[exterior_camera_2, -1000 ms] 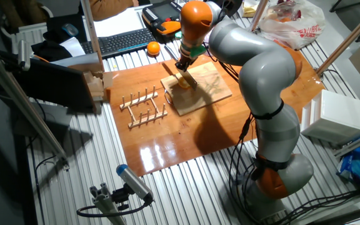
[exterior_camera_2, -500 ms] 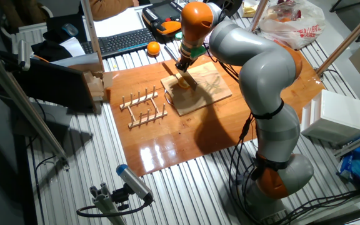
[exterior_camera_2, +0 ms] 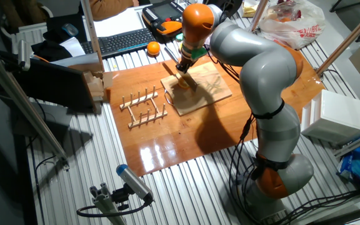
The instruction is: Chop the orange
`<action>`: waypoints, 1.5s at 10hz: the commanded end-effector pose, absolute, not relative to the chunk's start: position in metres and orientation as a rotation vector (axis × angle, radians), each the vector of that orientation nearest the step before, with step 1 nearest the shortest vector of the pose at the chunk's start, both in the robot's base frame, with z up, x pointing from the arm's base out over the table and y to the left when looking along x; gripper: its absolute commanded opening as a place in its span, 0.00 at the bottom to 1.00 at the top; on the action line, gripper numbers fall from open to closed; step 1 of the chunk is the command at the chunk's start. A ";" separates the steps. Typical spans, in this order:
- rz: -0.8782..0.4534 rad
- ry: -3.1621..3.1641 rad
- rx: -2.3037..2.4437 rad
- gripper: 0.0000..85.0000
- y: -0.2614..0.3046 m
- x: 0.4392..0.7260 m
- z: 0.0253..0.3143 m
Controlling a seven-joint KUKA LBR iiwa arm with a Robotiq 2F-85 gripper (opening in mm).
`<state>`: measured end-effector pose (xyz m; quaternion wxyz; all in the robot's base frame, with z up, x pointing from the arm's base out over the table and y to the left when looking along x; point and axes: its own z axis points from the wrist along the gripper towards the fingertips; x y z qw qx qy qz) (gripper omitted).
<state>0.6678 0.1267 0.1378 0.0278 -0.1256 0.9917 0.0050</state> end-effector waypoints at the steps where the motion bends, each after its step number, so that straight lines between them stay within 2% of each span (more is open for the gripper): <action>1: 0.016 3.061 -0.387 0.00 0.126 0.668 0.138; 5: 0.007 3.054 -0.387 0.00 0.125 0.666 0.134; 11: -0.096 3.045 -0.382 0.00 0.125 0.665 0.130; 15: -0.033 3.084 -0.358 0.00 0.127 0.664 0.128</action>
